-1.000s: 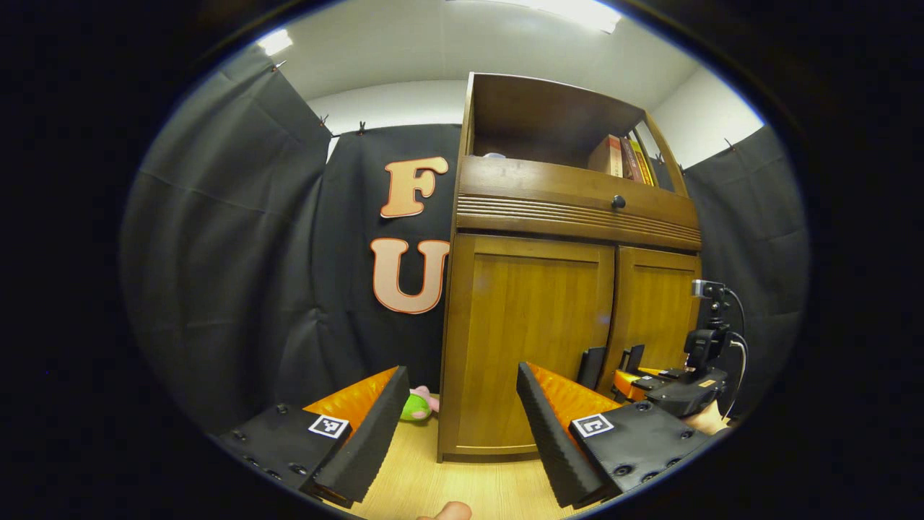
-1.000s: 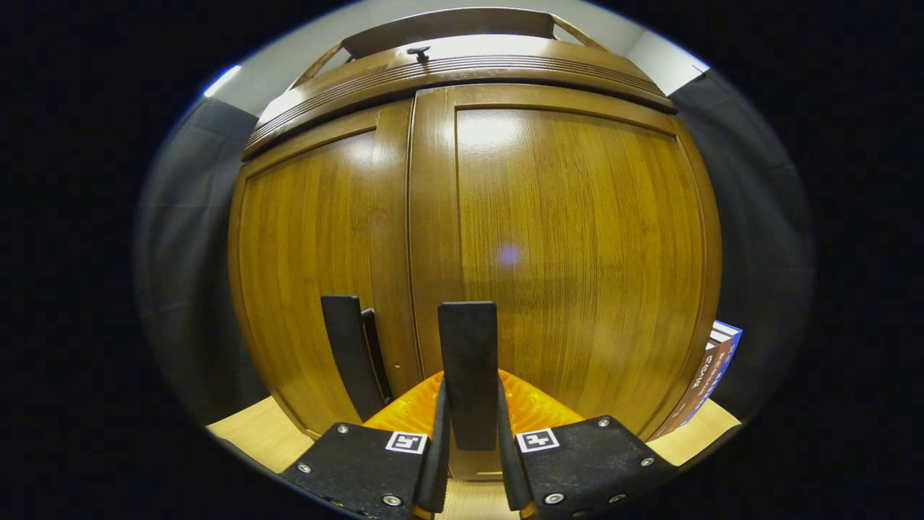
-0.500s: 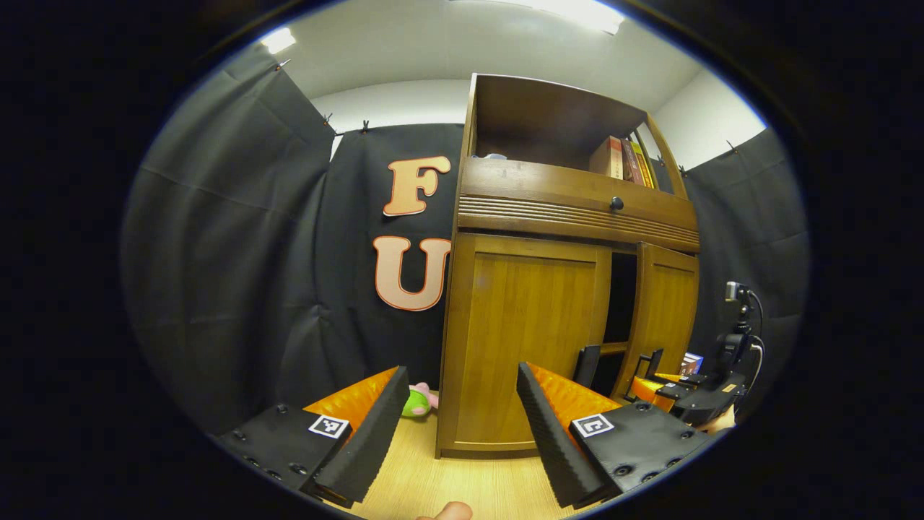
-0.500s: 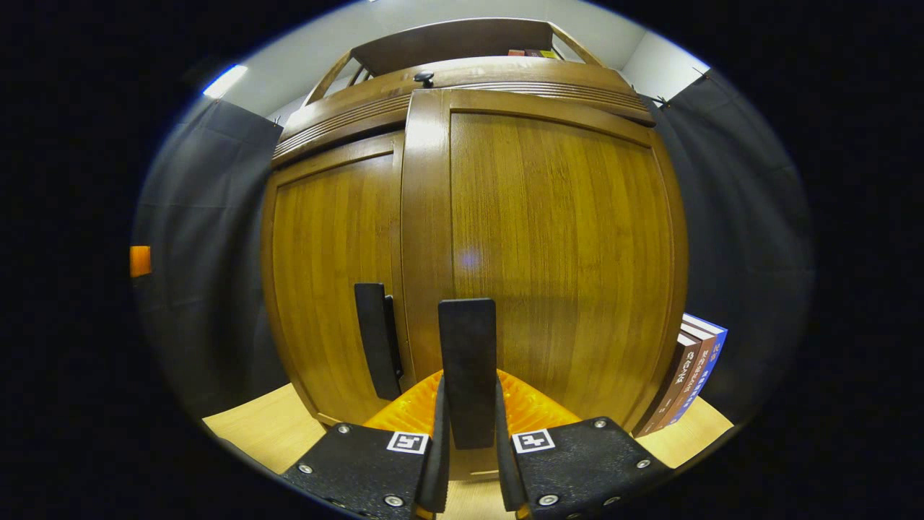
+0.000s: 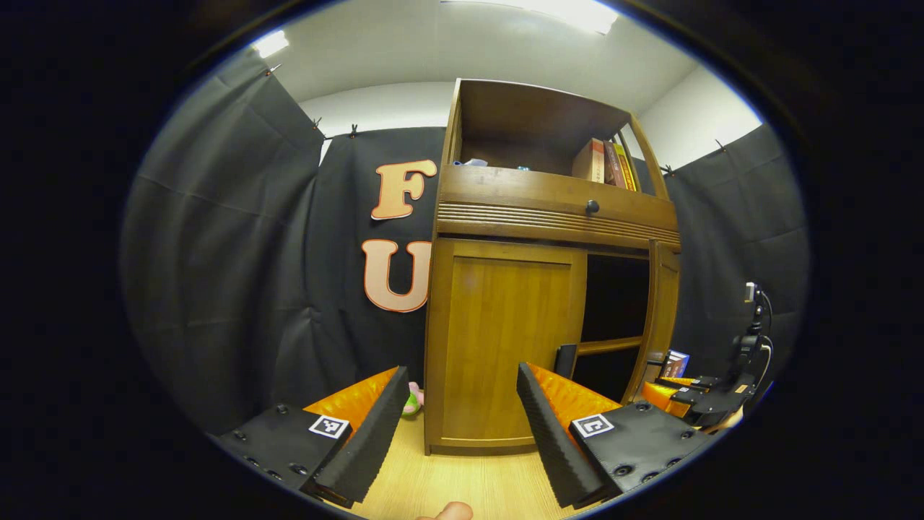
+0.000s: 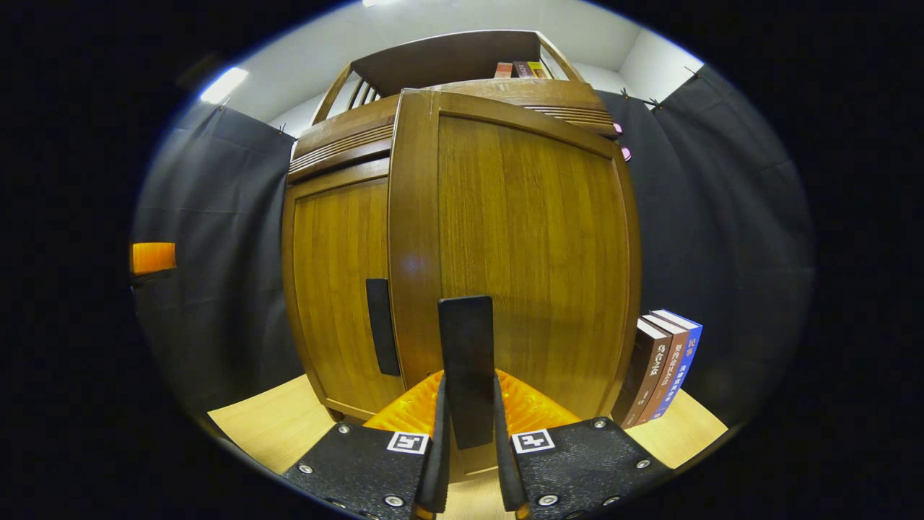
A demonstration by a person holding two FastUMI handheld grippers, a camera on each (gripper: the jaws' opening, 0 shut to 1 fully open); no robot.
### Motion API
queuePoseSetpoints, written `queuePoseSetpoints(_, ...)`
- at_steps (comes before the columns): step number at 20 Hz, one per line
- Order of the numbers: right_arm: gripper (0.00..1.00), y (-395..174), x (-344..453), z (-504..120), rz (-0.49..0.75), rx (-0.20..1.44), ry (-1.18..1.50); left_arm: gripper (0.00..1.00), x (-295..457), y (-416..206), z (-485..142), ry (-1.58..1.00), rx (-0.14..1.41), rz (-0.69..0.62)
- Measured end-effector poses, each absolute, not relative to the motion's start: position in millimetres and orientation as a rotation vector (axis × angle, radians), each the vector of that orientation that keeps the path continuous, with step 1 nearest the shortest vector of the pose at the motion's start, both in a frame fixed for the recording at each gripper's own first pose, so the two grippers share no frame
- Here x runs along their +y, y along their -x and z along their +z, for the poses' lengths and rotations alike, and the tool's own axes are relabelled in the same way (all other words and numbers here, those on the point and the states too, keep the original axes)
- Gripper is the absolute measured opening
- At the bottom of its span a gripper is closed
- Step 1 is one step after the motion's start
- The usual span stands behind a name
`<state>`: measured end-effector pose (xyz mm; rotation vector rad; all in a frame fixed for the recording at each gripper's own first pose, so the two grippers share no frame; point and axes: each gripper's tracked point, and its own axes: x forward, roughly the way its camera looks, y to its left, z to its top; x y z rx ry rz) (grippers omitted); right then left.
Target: Open the right door of the double-door shoe cabinet with the right hand, and open the left door with the left hand.
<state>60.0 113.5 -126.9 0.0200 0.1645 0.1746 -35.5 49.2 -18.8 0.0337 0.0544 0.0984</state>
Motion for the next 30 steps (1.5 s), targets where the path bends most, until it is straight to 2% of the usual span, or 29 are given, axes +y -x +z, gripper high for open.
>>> queuePoseSetpoints(3,0.28,-47.0,101.1,-124.5,0.174,0.164,-0.025,0.96,39.7,38.6,-17.7,-0.029,0.057,0.085)
queuePoseSetpoints(4,0.20,-43.4,96.5,-123.5,0.172,0.164,-0.028,0.96,36.7,40.1,-17.5,-0.026,0.059,0.080)
queuePoseSetpoints(9,0.35,-29.5,80.0,-119.9,0.160,0.165,-0.024,0.95,25.5,43.5,-19.6,-0.015,0.071,0.066)
queuePoseSetpoints(10,0.35,-26.8,76.5,-119.1,0.157,0.165,-0.024,0.97,24.4,43.6,-19.4,-0.015,0.073,0.064)
queuePoseSetpoints(11,0.18,-23.3,73.3,-119.4,0.155,0.166,-0.023,0.97,23.0,44.7,-19.1,-0.015,0.073,0.063)
queuePoseSetpoints(13,0.18,-19.1,64.2,-117.7,0.145,0.166,-0.023,0.95,18.6,46.1,-16.9,-0.017,0.072,0.058)
queuePoseSetpoints(14,0.27,-15.6,58.7,-116.6,0.137,0.165,-0.024,0.95,15.5,47.2,-16.2,-0.017,0.070,0.054)
queuePoseSetpoints(15,0.27,-12.7,53.6,-116.7,0.129,0.163,-0.024,0.95,12.7,47.7,-15.0,-0.018,0.068,0.050)
queuePoseSetpoints(16,0.18,-9.4,48.0,-116.2,0.121,0.161,-0.020,0.95,9.3,49.0,-14.3,-0.018,0.065,0.044)
queuePoseSetpoints(17,0.24,-6.3,42.4,-114.7,0.112,0.161,-0.019,0.95,6.3,49.7,-13.9,-0.019,0.064,0.039)
queuePoseSetpoints(22,0.19,5.5,21.0,-109.4,0.075,0.156,-0.007,0.95,-10.6,49.4,-16.2,-0.015,0.074,0.012)
queuePoseSetpoints(24,0.27,9.7,14.4,-108.1,0.064,0.153,-0.010,0.95,-15.3,48.0,-17.6,-0.004,0.081,0.002)
queuePoseSetpoints(26,0.25,12.9,4.9,-106.7,0.057,0.152,-0.016,0.96,-18.1,46.5,-18.0,0.005,0.083,0.002)
queuePoseSetpoints(27,0.14,13.9,-0.3,-105.9,0.049,0.150,-0.019,0.96,-18.8,46.0,-17.1,0.005,0.082,0.003)
queuePoseSetpoints(29,0.12,16.7,-11.7,-104.8,0.036,0.147,-0.021,0.97,-22.4,44.9,-15.8,0.000,0.078,0.003)
queuePoseSetpoints(30,0.00,17.0,-15.7,-104.4,0.033,0.145,-0.022,0.98,-25.2,45.0,-14.9,-0.006,0.075,0.002)
